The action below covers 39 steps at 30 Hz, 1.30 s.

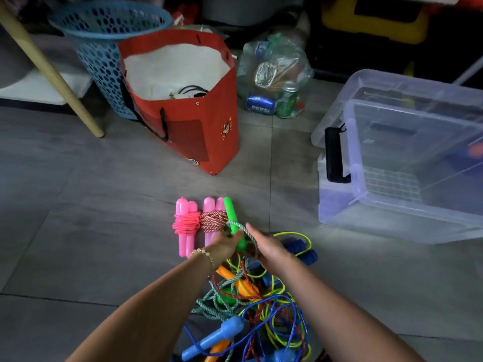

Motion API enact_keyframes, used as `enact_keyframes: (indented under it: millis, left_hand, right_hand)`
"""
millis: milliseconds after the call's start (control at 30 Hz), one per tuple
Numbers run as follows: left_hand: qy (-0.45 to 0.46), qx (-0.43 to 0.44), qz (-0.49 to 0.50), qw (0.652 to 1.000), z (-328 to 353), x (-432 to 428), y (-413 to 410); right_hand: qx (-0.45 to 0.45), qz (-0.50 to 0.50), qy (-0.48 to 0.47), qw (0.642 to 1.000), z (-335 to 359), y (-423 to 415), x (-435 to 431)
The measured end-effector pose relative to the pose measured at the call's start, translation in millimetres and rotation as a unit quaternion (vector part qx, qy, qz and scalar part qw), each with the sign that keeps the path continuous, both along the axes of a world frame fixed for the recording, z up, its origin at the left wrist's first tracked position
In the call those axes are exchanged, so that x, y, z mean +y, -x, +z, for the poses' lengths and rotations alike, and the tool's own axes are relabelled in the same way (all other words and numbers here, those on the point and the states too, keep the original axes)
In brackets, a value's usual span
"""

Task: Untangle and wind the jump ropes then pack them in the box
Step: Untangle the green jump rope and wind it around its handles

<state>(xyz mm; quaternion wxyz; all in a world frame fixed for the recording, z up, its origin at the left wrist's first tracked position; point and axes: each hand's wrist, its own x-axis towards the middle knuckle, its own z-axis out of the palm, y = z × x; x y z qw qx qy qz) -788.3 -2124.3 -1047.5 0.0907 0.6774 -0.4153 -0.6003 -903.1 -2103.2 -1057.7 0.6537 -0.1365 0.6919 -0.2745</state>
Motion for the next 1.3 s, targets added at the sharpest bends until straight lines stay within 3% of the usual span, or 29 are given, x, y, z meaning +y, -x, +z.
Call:
enact_keyframes:
  millis: [100,300,467,767,867,1000,1067,1100,1200,1300]
  left_hand:
    - [0.035,0.065,0.065,0.995,31.3,-11.0,5.6]
    - [0.118,0.048,-0.098,0.987,132.5,-21.8,-4.4]
    - [0.218,0.124,-0.115,0.961,235.7,3.0,-10.7]
    - [0.349,0.21,-0.181,0.895,384.0,92.9,-13.8]
    - [0.361,0.168,-0.192,0.897,417.5,113.0,-14.6]
    - [0.376,0.049,-0.253,0.89,435.1,129.3,-20.6]
    - [0.391,-0.006,-0.293,0.873,433.8,135.5,-23.5]
    - [0.395,-0.019,-0.303,0.867,432.0,138.0,-24.7]
    - [0.398,-0.019,-0.294,0.869,428.3,143.1,-29.3]
    - [0.412,0.015,-0.235,0.88,423.8,144.8,-35.5]
  right_hand:
    - [-0.007,0.005,0.071,0.997,31.4,-4.0,-3.0]
    - [0.026,0.034,0.184,0.982,142.1,6.9,3.1]
    - [0.076,0.05,0.294,0.952,248.6,17.3,27.4]
    - [0.061,-0.034,0.419,0.905,396.0,27.1,104.8]
    - [0.109,-0.052,0.448,0.886,422.8,25.5,124.1]
    - [0.261,-0.04,0.505,0.822,435.8,23.9,145.3]
    - [0.35,0.036,0.525,0.775,437.0,24.4,152.3]
    - [0.351,0.088,0.522,0.773,437.8,24.5,155.7]
    - [0.279,0.223,0.442,0.823,437.1,23.7,166.7]
    - [0.271,0.237,0.421,0.832,426.0,26.7,172.7]
